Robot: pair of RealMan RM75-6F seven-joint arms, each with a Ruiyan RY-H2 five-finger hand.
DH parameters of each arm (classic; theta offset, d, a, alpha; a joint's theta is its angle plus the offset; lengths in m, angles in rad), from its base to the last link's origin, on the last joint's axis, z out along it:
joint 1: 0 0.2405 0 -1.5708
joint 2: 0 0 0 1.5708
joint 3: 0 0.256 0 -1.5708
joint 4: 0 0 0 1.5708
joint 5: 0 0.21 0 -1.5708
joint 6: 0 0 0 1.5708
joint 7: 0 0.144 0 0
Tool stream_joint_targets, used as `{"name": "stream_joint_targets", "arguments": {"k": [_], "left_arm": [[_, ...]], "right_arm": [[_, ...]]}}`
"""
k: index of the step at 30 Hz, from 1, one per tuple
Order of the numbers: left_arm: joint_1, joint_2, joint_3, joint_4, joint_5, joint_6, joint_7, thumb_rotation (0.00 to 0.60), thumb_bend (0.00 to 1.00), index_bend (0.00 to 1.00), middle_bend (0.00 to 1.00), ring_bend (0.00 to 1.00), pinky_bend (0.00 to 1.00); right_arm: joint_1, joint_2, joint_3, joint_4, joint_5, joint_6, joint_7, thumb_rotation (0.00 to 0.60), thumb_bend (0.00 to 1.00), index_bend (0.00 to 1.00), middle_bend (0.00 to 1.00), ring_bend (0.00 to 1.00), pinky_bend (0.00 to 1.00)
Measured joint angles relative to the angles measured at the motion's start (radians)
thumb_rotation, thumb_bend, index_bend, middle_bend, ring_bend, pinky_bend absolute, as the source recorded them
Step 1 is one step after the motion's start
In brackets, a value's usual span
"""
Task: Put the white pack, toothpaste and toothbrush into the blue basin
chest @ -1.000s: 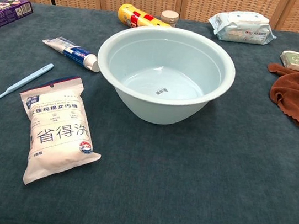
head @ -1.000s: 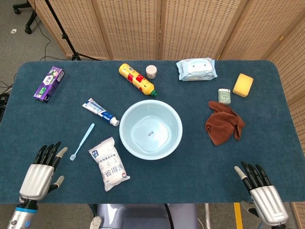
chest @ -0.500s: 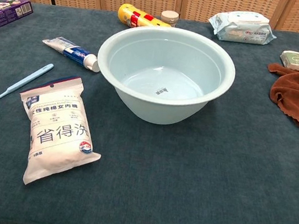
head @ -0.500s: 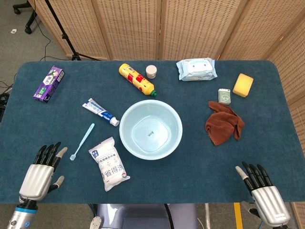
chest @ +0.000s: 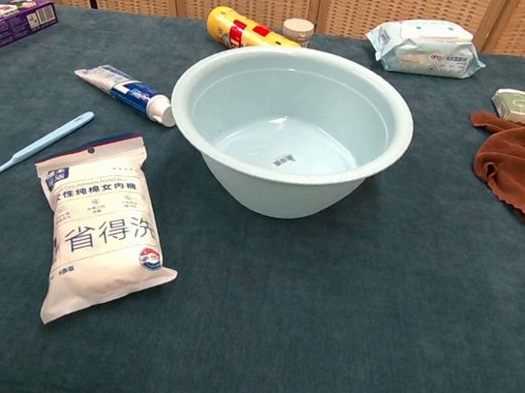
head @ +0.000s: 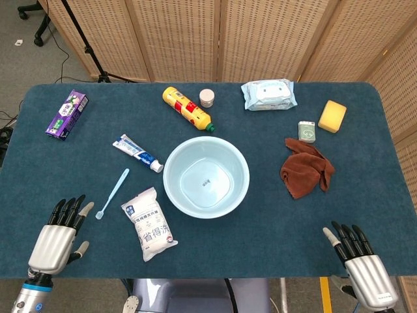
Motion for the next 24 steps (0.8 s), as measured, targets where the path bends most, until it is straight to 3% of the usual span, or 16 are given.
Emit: {"name": "stream_joint_targets", "arguments": {"k": [11,24], "left_arm": [[-0.001,0.004,0.0,-0.005,-0.004,-0.003,0.002,0.6,0.25,0.0,0.0,0.0,0.0],[-0.055,0.037,0.005,-0.055,-0.007,-0.096,0.038,0.6,0.25,0.0,0.0,0.0,0.0]], "right_arm": [[-0.001,-0.001,-0.002,-0.001,-0.002,-0.002,-0.005,0.6,0.1,0.06,0.0,0.0,0.0],[-0.002,0.002,-0.002,-0.003,-0.003,0.003,0.0,0.6,0.11,0.06,0.0,0.0,0.0]]}}
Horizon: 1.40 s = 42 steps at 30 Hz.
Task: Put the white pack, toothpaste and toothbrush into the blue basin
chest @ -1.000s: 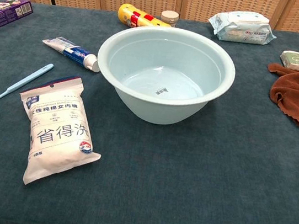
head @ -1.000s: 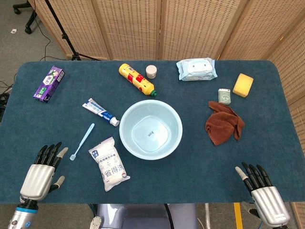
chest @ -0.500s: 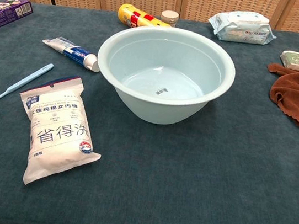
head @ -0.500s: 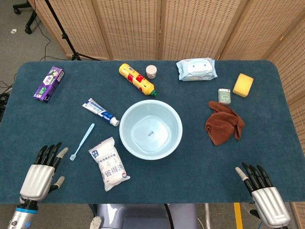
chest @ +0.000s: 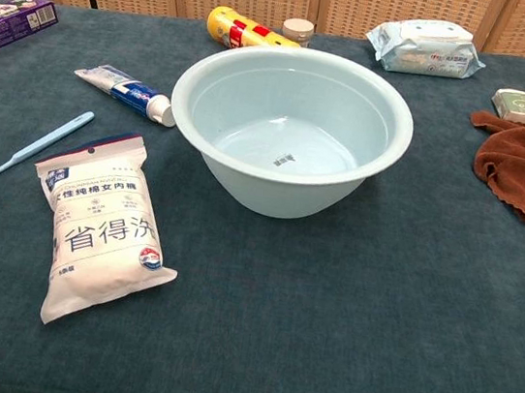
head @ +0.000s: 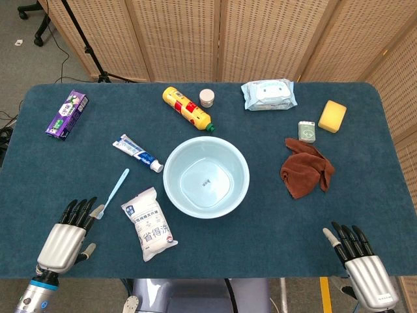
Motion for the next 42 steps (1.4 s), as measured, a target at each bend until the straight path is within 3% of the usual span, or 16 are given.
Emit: {"name": "stream_joint_targets", "arguments": {"k": [10,17,25,42], "left_arm": [[-0.075,0.067,-0.007,-0.076,-0.03,-0.125,0.027,0.6,0.24,0.0,0.0,0.0,0.0],[-0.163,0.112,-0.032,-0.104,-0.136,-0.255,0.03,0.6,0.24,0.0,0.0,0.0,0.0],[-0.24,0.101,-0.07,-0.075,-0.23,-0.326,0.044,0.6,0.24,0.0,0.0,0.0,0.0],[-0.36,0.057,-0.067,-0.038,-0.328,-0.439,0.073,0.6,0.24,0.0,0.0,0.0,0.0]], "right_arm": [[-0.001,0.003,0.001,-0.001,-0.001,0.007,0.006,0.6,0.11,0.06,0.0,0.0,0.0],[-0.002,0.006,0.003,-0.001,-0.001,0.012,0.013,0.6,0.11,0.06,0.0,0.0,0.0],[-0.002,0.006,0.004,-0.001,0.0,0.012,0.016,0.6,0.11,0.06,0.0,0.0,0.0],[-0.004,0.007,0.007,0.003,0.0,0.02,0.025,0.6,0.11,0.06,0.0,0.0,0.0]]}}
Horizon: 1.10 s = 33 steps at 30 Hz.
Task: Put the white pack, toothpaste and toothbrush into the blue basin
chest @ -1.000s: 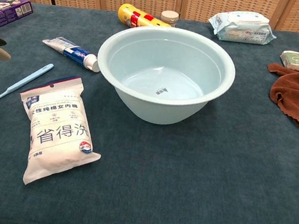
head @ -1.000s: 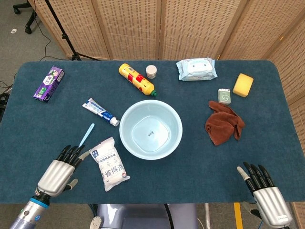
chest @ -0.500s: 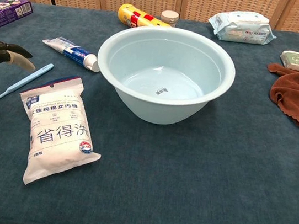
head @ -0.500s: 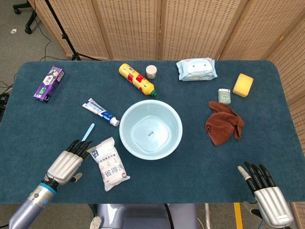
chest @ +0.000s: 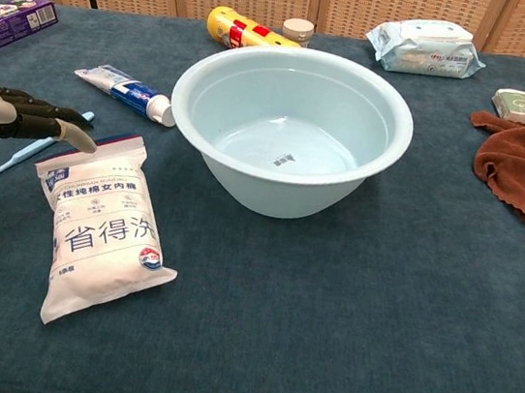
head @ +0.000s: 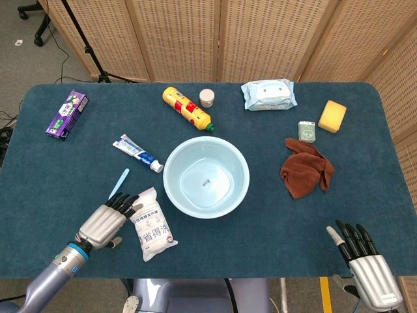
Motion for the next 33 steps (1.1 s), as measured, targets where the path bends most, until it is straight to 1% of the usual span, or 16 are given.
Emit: {"name": "stream_joint_targets", "arguments": {"k": [13,24,28,31,33], "left_arm": [[-0.068,-0.062,0.01,0.04,-0.049,-0.034,0.027,0.6,0.24,0.0,0.0,0.0,0.0],[-0.119,-0.153,0.019,0.077,-0.092,-0.041,0.1,0.6,0.25,0.0,0.0,0.0,0.0],[-0.134,-0.181,0.021,0.086,-0.13,-0.032,0.131,0.6,0.25,0.0,0.0,0.0,0.0],[-0.141,-0.206,0.021,0.094,-0.155,-0.006,0.158,0.6,0.26,0.0,0.0,0.0,0.0],[-0.144,-0.223,0.021,0.102,-0.167,0.017,0.173,0.6,0.28,0.02,0.0,0.0,0.0]], "right_arm": [[0.0,0.0,0.0,0.001,0.0,-0.001,0.001,0.6,0.11,0.06,0.0,0.0,0.0],[-0.001,0.005,0.003,0.001,0.001,0.009,0.014,0.6,0.11,0.06,0.0,0.0,0.0],[-0.001,0.006,0.003,0.001,-0.002,0.011,0.017,0.6,0.11,0.06,0.0,0.0,0.0],[-0.002,0.007,0.004,0.001,-0.002,0.016,0.021,0.6,0.11,0.06,0.0,0.0,0.0],[-0.002,0.007,0.004,0.003,-0.003,0.018,0.025,0.6,0.11,0.06,0.0,0.0,0.0]]}}
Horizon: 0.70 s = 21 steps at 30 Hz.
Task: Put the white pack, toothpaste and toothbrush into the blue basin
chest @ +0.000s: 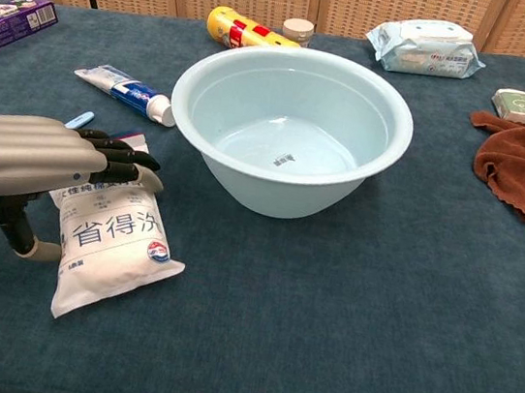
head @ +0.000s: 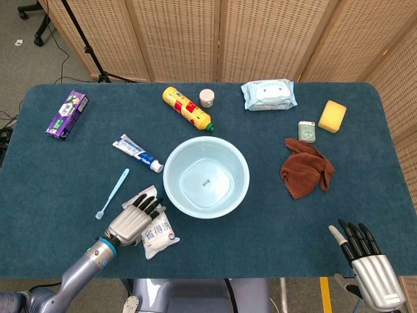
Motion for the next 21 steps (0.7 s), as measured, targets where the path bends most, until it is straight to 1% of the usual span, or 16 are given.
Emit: {"name": "stream_joint_targets", "arguments": {"k": [2,3,4,7,13,16,19,21], "left_arm": [[0.001,-0.012,-0.002,0.006,-0.003,0.022,0.005,0.6,0.3,0.09,0.0,0.0,0.01],[0.003,-0.022,-0.002,0.011,0.0,0.039,0.005,0.6,0.32,0.14,0.0,0.0,0.03],[0.005,-0.029,-0.003,0.015,0.004,0.052,0.005,0.6,0.33,0.17,0.0,0.01,0.06],[0.012,-0.051,-0.001,0.027,0.018,0.085,0.005,0.6,0.36,0.29,0.07,0.09,0.15],[0.017,-0.075,0.006,0.042,0.026,0.116,0.015,0.6,0.41,0.43,0.19,0.22,0.26],[0.018,-0.081,0.01,0.048,0.029,0.126,0.017,0.6,0.43,0.48,0.23,0.26,0.29],[0.019,-0.083,0.011,0.049,0.031,0.131,0.015,0.6,0.44,0.56,0.27,0.3,0.32],[0.02,-0.085,0.012,0.051,0.042,0.142,0.015,0.6,0.46,0.58,0.29,0.31,0.33]], "right_arm": [[0.0,0.0,0.0,0.001,-0.001,0.0,0.001,0.6,0.11,0.06,0.0,0.0,0.0],[0.0,0.0,0.0,0.001,-0.001,0.0,0.001,0.6,0.11,0.06,0.0,0.0,0.0],[0.0,0.0,0.0,0.001,-0.001,0.0,0.001,0.6,0.11,0.06,0.0,0.0,0.0],[0.0,-0.001,0.0,0.001,-0.002,0.0,0.0,0.6,0.1,0.06,0.0,0.0,0.0],[-0.001,0.0,0.0,0.0,-0.003,0.003,0.0,0.6,0.1,0.06,0.0,0.0,0.0],[-0.002,0.001,0.0,0.0,-0.003,0.003,0.001,0.6,0.1,0.06,0.0,0.0,0.0],[-0.001,0.001,0.0,0.0,-0.003,0.002,0.001,0.6,0.11,0.06,0.0,0.0,0.0],[-0.002,0.001,0.0,0.0,-0.002,0.003,0.002,0.6,0.1,0.06,0.0,0.0,0.0]]}}
